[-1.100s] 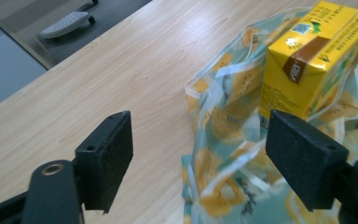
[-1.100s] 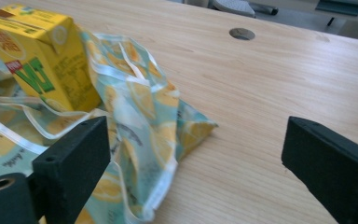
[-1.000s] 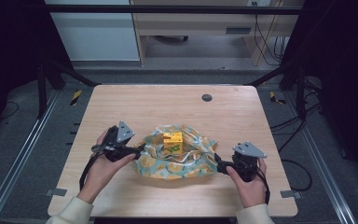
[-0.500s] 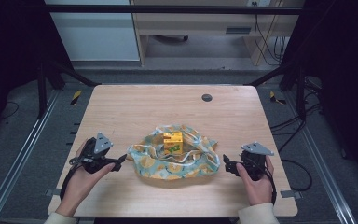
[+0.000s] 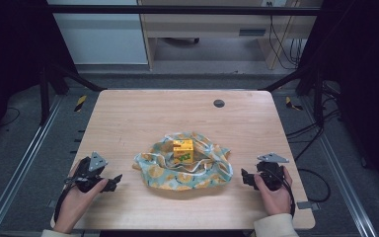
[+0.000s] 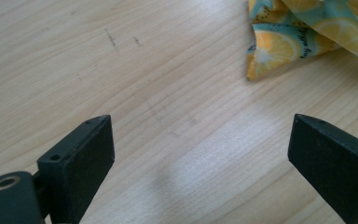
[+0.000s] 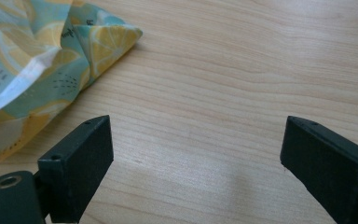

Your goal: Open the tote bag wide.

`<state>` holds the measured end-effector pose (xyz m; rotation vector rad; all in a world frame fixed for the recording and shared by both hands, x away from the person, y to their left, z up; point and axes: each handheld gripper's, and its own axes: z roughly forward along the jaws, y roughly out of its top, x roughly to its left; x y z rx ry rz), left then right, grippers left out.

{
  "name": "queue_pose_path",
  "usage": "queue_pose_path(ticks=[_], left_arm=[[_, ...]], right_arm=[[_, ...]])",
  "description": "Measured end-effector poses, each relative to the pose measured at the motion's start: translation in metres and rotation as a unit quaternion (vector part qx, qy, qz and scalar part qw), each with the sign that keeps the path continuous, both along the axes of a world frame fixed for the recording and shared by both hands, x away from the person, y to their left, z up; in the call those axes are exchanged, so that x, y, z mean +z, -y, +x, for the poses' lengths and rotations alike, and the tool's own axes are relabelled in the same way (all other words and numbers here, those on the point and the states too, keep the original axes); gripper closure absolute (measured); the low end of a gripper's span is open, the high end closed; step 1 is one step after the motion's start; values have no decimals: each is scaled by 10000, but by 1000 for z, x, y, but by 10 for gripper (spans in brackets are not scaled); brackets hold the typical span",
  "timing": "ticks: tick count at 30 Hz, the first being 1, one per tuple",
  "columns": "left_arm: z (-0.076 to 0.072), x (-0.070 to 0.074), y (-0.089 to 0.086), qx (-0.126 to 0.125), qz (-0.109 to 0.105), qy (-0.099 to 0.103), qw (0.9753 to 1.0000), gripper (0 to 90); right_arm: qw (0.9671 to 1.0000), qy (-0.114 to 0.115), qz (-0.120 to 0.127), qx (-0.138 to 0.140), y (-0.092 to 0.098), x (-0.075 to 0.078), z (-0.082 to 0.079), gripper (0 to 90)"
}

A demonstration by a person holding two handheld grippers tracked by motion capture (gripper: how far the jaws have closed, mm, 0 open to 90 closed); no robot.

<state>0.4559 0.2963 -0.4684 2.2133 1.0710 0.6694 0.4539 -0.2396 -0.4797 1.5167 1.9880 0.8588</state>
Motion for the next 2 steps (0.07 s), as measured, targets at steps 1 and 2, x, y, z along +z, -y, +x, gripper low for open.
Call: queue_pose_path(ticks=[1,2], left_arm=[[1,1,0,17,-32,24,10000,68],[2,1,-1,47,-55,43,10000,67]], right_arm=[[10000,13,19,13,0,0,0,94],[10000,15,25,13,0,0,0,94]])
